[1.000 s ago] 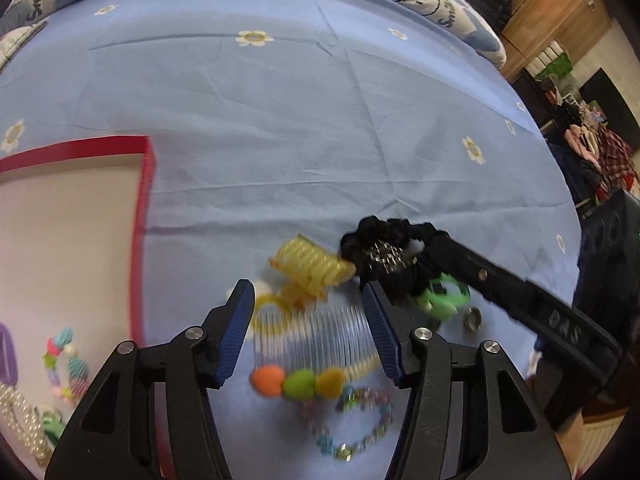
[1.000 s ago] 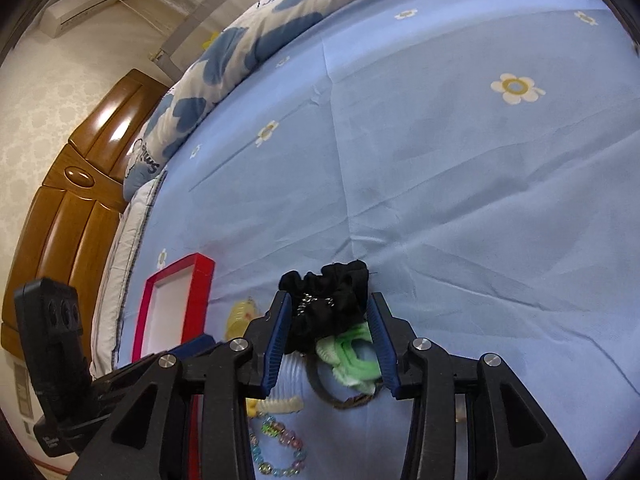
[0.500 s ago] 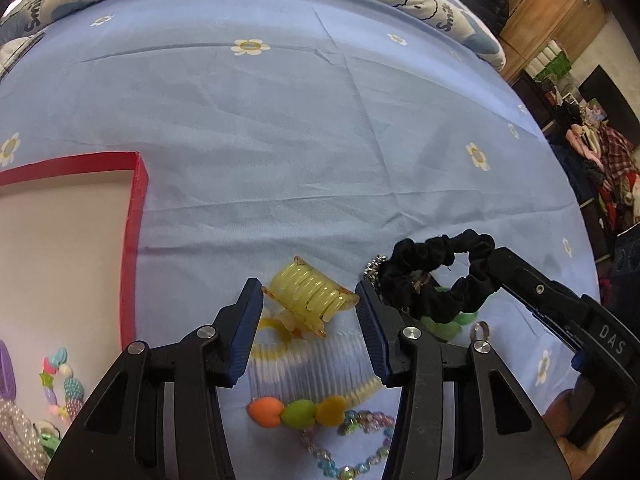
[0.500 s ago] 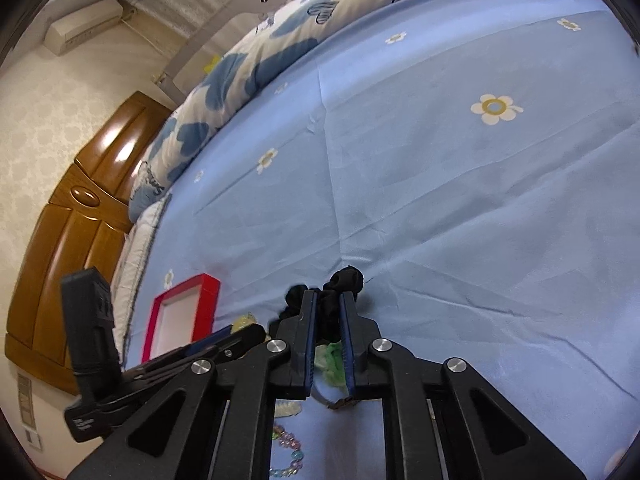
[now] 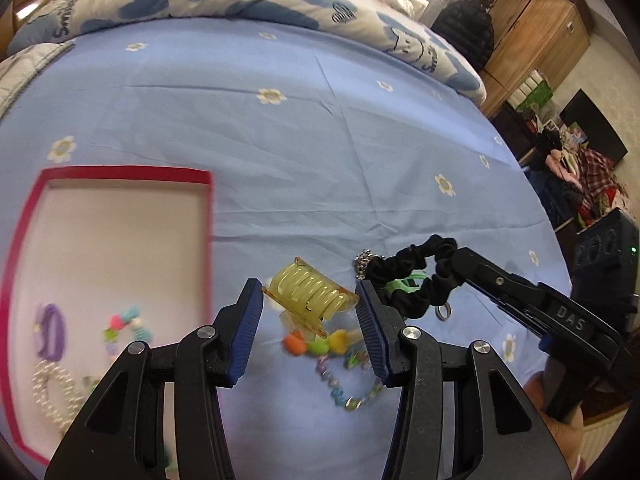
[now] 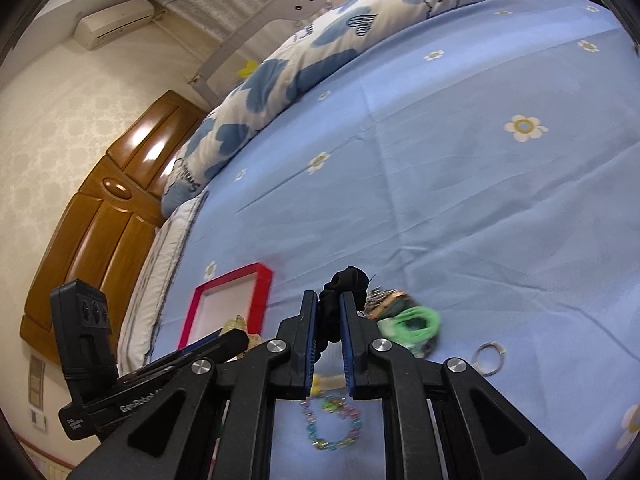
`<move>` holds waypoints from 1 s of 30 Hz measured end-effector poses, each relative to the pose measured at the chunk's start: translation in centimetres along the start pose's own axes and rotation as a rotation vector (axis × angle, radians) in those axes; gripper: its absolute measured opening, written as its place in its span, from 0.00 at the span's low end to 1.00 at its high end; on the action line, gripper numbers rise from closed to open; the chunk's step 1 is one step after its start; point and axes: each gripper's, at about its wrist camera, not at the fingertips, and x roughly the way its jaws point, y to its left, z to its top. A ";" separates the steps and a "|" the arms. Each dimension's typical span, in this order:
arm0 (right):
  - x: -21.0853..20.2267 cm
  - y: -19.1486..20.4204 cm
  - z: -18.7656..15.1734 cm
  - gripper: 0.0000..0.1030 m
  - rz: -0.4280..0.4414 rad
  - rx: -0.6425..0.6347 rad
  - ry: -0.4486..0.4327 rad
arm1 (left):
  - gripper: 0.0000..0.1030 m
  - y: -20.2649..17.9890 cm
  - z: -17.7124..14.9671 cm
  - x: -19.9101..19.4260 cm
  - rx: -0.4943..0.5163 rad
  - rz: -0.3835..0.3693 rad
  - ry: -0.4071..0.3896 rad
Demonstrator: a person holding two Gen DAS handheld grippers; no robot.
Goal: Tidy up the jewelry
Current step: 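Carry the yellow claw clip and black scrunchie into the red tray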
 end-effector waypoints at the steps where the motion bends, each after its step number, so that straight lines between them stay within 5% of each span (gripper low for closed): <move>1: 0.2 0.5 -0.2 0.10 0.007 -0.006 0.005 | 0.45 0.4 -0.1 -0.5 -0.002 0.004 -0.008; 16: 4.5 8.4 -2.6 0.10 0.114 -0.122 0.103 | 0.45 8.3 -1.7 -5.0 -0.089 0.105 -0.068; 30: 10.4 12.6 -3.6 0.10 0.133 -0.189 0.157 | 0.45 12.9 -1.1 -4.6 -0.077 0.221 -0.090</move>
